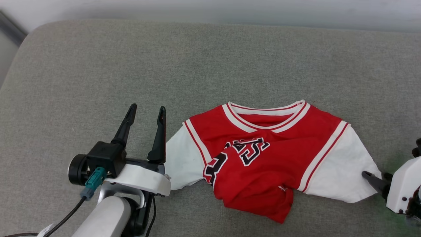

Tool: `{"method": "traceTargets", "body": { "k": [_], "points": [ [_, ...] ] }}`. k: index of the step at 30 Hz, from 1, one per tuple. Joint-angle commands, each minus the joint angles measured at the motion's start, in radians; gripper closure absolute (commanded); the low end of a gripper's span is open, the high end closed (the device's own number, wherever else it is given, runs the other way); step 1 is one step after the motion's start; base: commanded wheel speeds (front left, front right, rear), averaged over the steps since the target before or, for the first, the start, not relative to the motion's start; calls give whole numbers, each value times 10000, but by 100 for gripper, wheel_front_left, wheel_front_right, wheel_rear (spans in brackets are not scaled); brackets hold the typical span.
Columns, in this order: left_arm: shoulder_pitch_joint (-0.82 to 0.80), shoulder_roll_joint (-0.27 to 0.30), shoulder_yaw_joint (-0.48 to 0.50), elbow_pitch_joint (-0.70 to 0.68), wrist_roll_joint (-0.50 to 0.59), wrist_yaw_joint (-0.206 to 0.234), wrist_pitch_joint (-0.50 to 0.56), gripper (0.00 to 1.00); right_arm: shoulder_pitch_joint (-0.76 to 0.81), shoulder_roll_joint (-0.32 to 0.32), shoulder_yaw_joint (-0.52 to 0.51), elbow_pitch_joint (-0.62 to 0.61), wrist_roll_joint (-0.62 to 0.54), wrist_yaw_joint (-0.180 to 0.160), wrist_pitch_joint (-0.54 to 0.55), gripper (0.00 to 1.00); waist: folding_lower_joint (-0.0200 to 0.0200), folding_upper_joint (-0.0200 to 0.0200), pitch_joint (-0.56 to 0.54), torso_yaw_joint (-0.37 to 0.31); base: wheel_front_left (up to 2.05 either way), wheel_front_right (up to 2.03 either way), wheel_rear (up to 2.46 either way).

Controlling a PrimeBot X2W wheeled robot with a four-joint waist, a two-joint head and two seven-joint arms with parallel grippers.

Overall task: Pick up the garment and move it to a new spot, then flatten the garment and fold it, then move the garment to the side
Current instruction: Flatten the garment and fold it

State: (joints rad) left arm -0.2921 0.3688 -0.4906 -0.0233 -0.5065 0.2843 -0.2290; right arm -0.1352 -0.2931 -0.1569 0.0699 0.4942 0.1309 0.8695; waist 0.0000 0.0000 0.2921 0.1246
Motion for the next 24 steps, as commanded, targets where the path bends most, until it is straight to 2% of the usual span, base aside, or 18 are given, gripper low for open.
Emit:
{"method": "traceTargets", "body": {
  "k": [1, 3, 4, 5, 9, 13, 18, 24],
  "points": [
    [-129, 3, -7, 77, -64, -47, -35, 0, 89, 212, 256, 407, 95, -3, 275, 0, 0, 0, 72, 62, 0, 0, 0],
    [-132, -2, -33, 215, -123, -100, 20, 0, 89, 341, 449, 572, 173, -1, 489, 0, 0, 0, 96, 65, 0, 0, 0],
    [-150, 15, -41, 282, -143, -114, 35, 0, 92, 401, 525, 629, 223, -1, 601, 60, 0, 0, 102, 63, 0, 0, 0],
    [-147, 7, -57, 352, -194, -143, 94, 0, 87, 407, 585, 631, 235, 14, 616, 100, 0, 0, 100, 53, 0, 0, 0],
    [-44, 43, 64, 717, -577, -325, 302, 0, -57, 258, 631, 464, 233, 10, 464, 100, 0, 0, -49, -35, 0, 0, 0],
    [-32, 315, 198, 1051, -978, -574, 774, 0, -202, 85, 665, 147, 117, 10, 71, 100, 0, 0, -367, -192, 0, 0, 0],
    [118, 986, 484, 1421, -2185, -1303, 2192, 0, -159, 93, 826, -129, 66, 8, -161, 100, 0, 0, -849, -525, 0, 0, 0],
    [385, 2002, 262, 1716, -3343, -2114, 4628, 0, 178, 230, 1097, -467, 79, -1, -90, 100, 0, 0, -1226, -897, 0, 0, 0]
  ]
}}
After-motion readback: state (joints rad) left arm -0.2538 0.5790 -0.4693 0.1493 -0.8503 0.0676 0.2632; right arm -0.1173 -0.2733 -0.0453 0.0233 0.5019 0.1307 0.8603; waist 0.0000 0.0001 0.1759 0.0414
